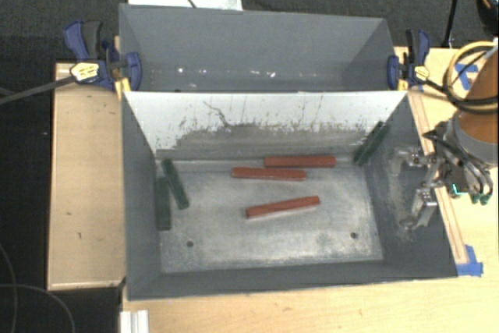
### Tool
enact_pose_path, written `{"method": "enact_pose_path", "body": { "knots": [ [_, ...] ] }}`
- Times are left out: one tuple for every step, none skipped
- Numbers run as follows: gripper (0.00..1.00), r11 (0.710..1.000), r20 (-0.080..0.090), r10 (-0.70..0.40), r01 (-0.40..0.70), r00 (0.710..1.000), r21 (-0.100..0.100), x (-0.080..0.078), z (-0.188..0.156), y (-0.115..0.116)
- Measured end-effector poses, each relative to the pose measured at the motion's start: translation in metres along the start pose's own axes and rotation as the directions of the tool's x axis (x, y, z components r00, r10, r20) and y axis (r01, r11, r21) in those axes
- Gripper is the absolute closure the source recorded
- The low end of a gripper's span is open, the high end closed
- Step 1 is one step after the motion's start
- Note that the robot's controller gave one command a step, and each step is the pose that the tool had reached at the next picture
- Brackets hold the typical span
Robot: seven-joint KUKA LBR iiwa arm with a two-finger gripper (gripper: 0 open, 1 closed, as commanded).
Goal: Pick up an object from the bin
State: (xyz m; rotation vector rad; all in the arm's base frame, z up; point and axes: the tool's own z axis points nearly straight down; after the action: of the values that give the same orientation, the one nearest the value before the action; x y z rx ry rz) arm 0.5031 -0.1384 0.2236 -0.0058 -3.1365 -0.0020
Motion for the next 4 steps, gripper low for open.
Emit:
{"method": "enact_pose_path", "body": {
  "knots": [
    [0.00, 0.990, 0.004, -0.138, 0.138, 0.990, -0.002, -0.030, 0.066, 0.105],
    [0.00, 0.979, 0.011, -0.204, 0.204, 0.979, -0.001, -0.045, 0.080, 0.194],
    [0.00, 0.973, 0.003, -0.229, 0.229, 0.973, 0.002, -0.034, 0.096, 0.186],
    [0.00, 0.960, 0.000, -0.281, 0.281, 0.960, 0.001, -0.027, 0.157, 0.185]
  ]
}}
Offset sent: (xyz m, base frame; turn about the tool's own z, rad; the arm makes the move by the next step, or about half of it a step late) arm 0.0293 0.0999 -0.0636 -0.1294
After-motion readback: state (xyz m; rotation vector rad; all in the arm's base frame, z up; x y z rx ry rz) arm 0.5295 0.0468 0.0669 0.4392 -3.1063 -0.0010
